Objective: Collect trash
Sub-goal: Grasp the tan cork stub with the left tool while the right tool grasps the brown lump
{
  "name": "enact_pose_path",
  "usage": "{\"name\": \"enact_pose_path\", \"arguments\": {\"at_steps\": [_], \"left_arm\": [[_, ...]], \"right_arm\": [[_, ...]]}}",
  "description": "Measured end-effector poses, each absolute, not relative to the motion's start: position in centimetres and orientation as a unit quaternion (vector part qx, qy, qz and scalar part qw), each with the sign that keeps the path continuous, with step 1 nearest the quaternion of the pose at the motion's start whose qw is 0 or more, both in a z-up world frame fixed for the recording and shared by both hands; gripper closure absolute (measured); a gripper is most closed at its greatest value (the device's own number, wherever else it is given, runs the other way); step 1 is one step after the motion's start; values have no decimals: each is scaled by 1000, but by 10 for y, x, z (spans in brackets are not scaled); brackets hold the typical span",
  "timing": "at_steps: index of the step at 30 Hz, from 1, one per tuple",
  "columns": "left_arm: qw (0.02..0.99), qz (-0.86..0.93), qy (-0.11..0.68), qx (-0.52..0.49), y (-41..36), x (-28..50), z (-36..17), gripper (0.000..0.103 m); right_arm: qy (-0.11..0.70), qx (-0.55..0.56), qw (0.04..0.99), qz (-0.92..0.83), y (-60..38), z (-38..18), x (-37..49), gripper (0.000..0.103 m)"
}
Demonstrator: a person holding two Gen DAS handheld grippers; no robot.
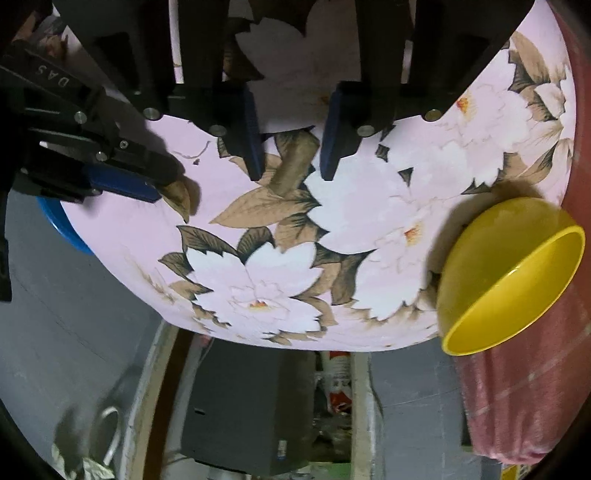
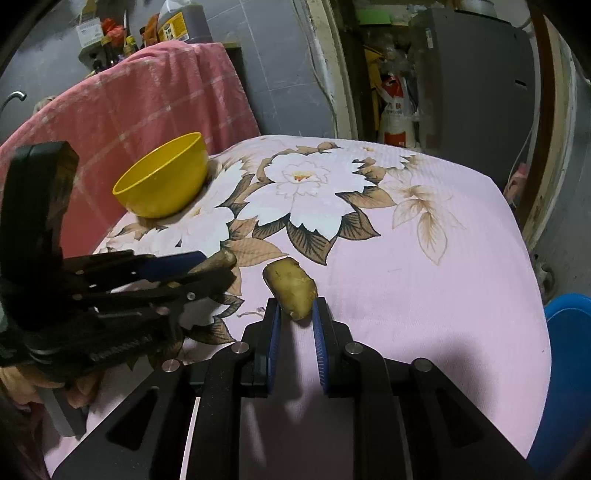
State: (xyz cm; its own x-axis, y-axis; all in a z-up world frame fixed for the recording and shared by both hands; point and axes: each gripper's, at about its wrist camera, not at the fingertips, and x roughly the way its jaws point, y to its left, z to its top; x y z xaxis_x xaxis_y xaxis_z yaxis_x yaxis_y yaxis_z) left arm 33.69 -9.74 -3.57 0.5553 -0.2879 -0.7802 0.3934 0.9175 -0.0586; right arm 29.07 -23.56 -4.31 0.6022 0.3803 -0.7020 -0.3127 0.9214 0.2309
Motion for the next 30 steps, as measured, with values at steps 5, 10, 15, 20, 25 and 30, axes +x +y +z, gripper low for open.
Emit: {"name": "enact_pose_path", "arguments": {"at_steps": [5,10,15,20,25,30], "left_arm": [[879,-203,429,55,-94,338,-34,91],[891,-186,411,51,-93,320,-29,92],[914,-171,367,19,-83,293,-17,92],[923,-159,351,-12,-73,278,-11,92],[914,-131,384,-5,-75,280,-18,92],[904,-116,410,-35,-61,285,-30,92]], "right_arm": [[400,42,895,194,-235,-42,290,88],[390,47,898,199,-239,-42,289,88],[353,48,913,198,-243,-34,276,88],[340,40,919,198,-241,-30,271,89],[356,29,909,216,-236,-33,274,89],[361,29,907,215,-235,-34,275,79]]}}
